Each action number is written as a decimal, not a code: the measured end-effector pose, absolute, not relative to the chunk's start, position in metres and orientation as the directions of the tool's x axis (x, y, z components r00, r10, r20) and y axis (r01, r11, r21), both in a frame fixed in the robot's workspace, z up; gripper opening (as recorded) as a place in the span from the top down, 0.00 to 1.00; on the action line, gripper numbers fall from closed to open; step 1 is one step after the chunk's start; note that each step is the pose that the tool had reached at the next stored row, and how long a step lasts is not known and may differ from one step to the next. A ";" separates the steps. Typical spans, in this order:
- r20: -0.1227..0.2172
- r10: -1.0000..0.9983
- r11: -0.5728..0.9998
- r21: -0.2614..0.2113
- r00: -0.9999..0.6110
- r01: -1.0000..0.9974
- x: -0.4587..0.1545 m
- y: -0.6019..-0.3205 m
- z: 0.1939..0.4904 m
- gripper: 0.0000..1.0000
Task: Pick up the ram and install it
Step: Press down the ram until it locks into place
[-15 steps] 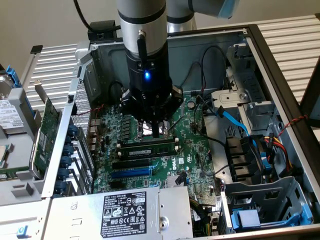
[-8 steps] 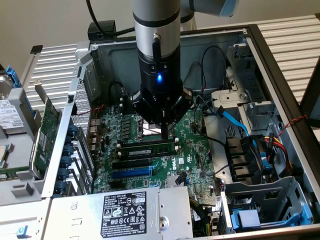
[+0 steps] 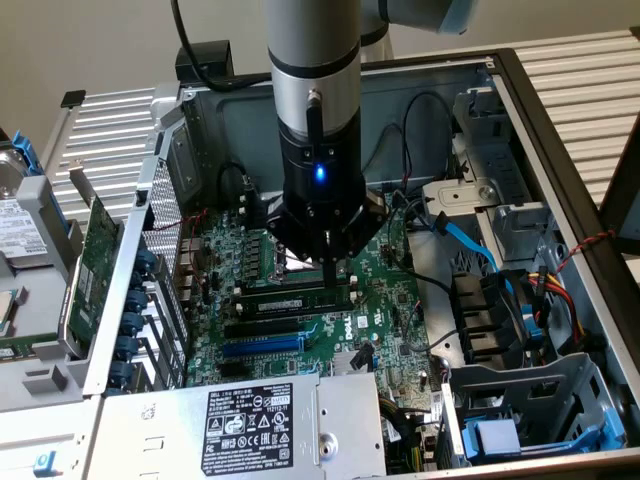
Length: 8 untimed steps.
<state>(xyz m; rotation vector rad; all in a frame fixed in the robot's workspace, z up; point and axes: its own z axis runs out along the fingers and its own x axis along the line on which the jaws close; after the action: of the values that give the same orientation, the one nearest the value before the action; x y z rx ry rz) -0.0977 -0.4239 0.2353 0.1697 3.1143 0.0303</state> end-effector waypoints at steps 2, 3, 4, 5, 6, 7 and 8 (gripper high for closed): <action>-0.021 0.109 0.994 0.021 -0.994 0.108 -0.098 -0.424 0.233 0.89; -0.021 0.109 0.994 0.021 -0.994 0.108 -0.098 -0.424 0.231 0.89; -0.022 0.109 0.994 0.021 -0.994 0.108 -0.098 -0.424 0.230 0.89; -0.021 0.109 0.994 0.020 -0.994 0.108 -0.098 -0.424 0.229 0.89; -0.021 0.109 0.994 0.020 -0.994 0.108 -0.098 -0.424 0.228 0.89; -0.021 0.109 0.994 0.020 -0.994 0.108 -0.098 -0.424 0.228 0.89; -0.021 0.109 0.994 0.019 -0.994 0.108 -0.098 -0.424 0.227 0.89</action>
<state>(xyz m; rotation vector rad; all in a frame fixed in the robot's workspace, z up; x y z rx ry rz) -0.0977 -0.4240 0.2267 0.1697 3.1147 0.0285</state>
